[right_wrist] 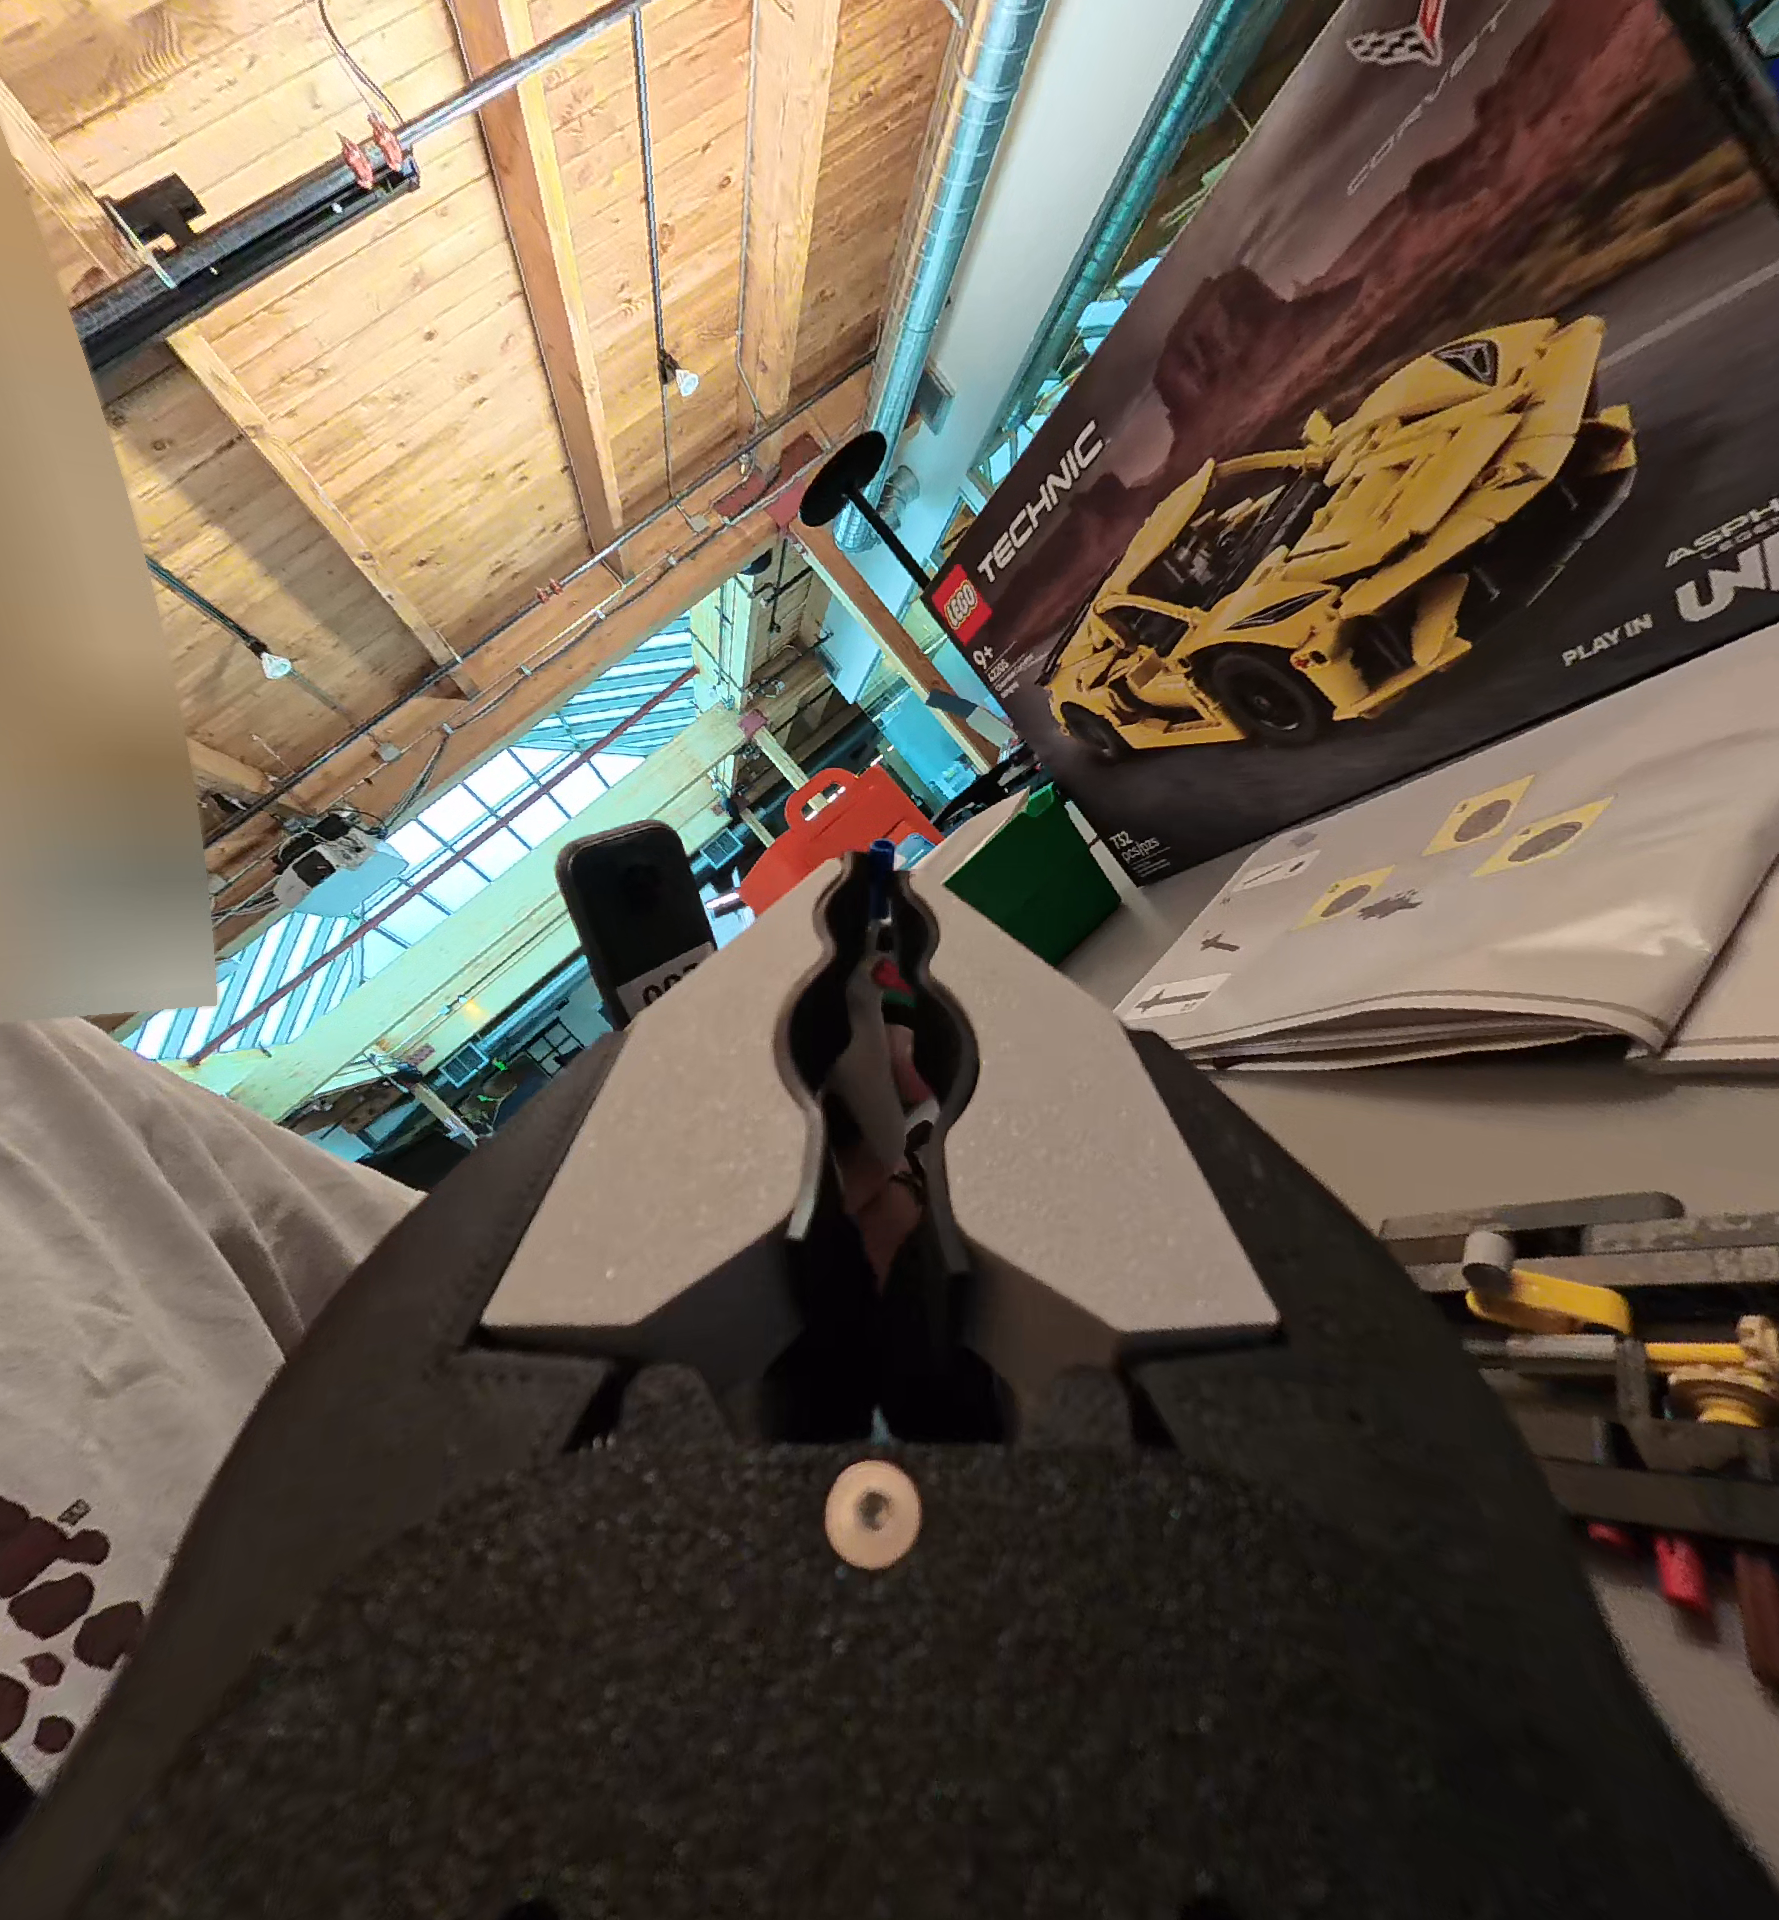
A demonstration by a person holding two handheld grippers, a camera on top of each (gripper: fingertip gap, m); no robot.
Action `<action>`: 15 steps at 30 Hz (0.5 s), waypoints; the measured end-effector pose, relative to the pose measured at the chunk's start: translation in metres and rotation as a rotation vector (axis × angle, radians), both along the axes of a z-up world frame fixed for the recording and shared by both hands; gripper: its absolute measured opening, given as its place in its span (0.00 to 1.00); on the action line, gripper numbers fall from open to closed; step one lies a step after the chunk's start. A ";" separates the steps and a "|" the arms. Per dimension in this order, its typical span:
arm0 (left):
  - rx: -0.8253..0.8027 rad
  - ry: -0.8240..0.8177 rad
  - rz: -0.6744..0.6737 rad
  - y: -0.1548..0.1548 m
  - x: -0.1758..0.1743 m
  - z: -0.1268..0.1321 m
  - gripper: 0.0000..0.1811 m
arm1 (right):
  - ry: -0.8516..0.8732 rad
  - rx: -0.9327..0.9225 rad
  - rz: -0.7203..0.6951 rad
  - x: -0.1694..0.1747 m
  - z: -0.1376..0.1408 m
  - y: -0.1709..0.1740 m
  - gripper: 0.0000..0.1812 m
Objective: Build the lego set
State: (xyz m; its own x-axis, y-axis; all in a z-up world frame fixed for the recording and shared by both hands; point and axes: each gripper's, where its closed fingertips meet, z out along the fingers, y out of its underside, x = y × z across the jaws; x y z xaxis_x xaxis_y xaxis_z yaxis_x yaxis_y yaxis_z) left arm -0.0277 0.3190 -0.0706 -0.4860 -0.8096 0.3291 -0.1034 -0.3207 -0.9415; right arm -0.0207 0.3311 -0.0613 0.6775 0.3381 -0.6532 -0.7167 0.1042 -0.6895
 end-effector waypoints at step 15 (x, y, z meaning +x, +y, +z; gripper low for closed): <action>-0.041 0.000 -0.015 0.001 -0.002 0.003 0.03 | 0.038 0.034 0.028 -0.003 0.004 0.000 0.01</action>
State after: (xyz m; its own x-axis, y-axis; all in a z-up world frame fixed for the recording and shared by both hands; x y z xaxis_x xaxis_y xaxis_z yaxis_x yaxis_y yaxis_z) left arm -0.0294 0.3195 -0.0674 -0.4981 -0.7879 0.3621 -0.1088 -0.3575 -0.9276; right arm -0.0239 0.3311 -0.0574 0.6427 0.3785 -0.6661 -0.7451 0.1068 -0.6583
